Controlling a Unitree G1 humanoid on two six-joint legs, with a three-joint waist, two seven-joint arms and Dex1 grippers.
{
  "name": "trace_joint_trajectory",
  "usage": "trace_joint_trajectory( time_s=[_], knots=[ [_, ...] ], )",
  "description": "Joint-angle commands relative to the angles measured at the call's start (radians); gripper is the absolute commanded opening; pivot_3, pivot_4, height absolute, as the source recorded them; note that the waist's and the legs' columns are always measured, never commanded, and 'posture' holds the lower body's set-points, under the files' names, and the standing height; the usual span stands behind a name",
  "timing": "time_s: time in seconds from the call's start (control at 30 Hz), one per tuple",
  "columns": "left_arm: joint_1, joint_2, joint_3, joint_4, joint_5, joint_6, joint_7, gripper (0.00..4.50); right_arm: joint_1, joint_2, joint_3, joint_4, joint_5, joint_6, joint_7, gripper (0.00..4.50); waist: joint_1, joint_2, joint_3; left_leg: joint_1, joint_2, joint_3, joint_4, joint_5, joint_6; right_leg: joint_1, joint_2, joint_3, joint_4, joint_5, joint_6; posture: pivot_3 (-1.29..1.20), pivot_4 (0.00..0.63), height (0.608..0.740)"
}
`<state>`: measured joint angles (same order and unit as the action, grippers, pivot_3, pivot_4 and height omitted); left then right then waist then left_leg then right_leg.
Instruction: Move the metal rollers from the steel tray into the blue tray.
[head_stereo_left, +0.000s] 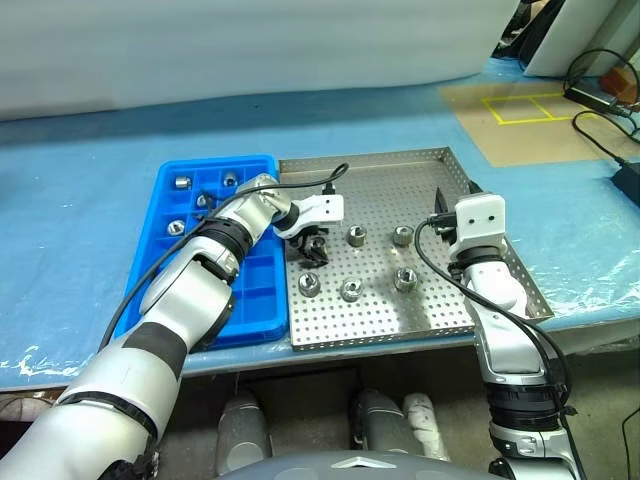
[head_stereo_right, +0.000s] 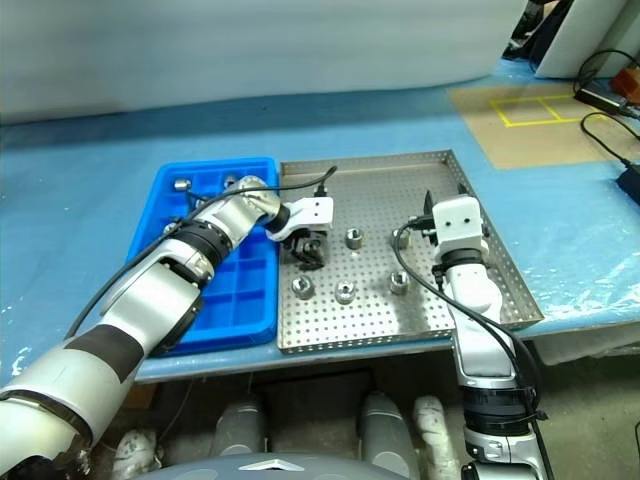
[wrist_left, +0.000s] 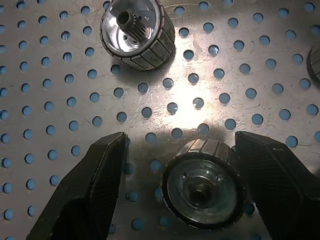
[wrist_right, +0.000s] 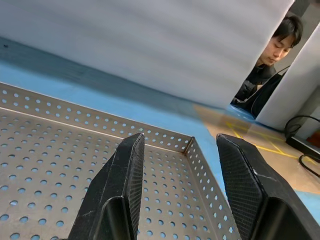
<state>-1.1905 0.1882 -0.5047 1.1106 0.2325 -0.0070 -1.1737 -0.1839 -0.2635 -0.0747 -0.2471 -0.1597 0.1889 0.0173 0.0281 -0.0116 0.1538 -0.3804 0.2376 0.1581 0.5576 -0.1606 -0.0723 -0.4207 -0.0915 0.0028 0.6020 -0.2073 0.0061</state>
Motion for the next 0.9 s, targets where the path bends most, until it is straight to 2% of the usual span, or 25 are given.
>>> trace_joint_trajectory(
  time_s=[0.03,0.2,0.33,0.43,0.57,0.8,0.9],
  knots=[
    [-0.028,-0.004,0.006,0.023,0.032,-0.016,-0.003,3.74,0.003,0.004,-0.005,-0.047,-0.014,0.002,-0.009,2.37,0.0,0.0,0.0,0.001,0.0,0.0,0.0,0.0,0.0,0.0,0.0,0.0,0.0,0.0,0.0,-0.32,0.15,0.74],
    [-0.01,0.004,-0.006,0.025,0.063,-0.043,-0.029,3.74,0.004,0.008,-0.005,-0.043,-0.017,0.005,-0.01,2.37,-0.007,0.0,0.0,0.001,0.0,0.0,0.0,0.0,0.0,0.001,0.0,0.0,0.0,0.0,0.0,-0.31,0.15,0.74],
    [-0.005,0.012,-0.003,0.03,0.077,-0.044,-0.016,2.82,0.004,0.012,0.001,-0.034,-0.019,0.004,-0.01,2.4,-0.009,0.0,0.0,0.001,0.0,0.0,0.0,0.0,0.0,0.001,0.0,0.0,0.0,0.0,0.0,-0.31,0.15,0.74],
    [0.0,0.023,-0.002,0.028,0.086,-0.05,-0.017,2.82,0.004,0.014,0.001,-0.028,-0.02,0.001,-0.01,2.4,-0.011,0.0,0.0,0.002,0.0,0.0,0.0,0.0,0.0,0.002,0.0,0.0,0.0,0.0,-0.001,-0.3,0.15,0.74],
    [0.004,0.031,0.006,0.026,0.086,-0.037,-0.024,1.97,0.0,0.014,0.005,-0.019,-0.02,-0.001,-0.008,2.4,-0.012,0.0,0.0,0.003,0.0,0.001,0.0,0.0,0.0,0.002,0.0,0.0,-0.001,0.0,-0.001,-0.29,0.15,0.74],
    [0.015,0.049,0.082,-0.054,-0.002,-0.087,-0.106,1.97,-0.015,0.02,0.015,-0.005,-0.02,-0.006,-0.007,2.4,-0.012,0.0,0.0,0.003,0.0,0.001,-0.002,0.0,0.0,0.002,0.0,0.0,-0.002,0.0,-0.001,-0.28,0.15,0.74],
    [0.029,0.07,0.11,-0.108,-0.017,-0.123,-0.093,1.97,-0.019,0.02,0.018,-0.004,-0.019,-0.008,-0.004,2.4,-0.012,0.0,0.0,0.001,0.0,0.001,-0.004,0.0,0.0,0.001,0.0,0.0,-0.005,0.0,-0.001,-0.27,0.15,0.74]
  ],
)
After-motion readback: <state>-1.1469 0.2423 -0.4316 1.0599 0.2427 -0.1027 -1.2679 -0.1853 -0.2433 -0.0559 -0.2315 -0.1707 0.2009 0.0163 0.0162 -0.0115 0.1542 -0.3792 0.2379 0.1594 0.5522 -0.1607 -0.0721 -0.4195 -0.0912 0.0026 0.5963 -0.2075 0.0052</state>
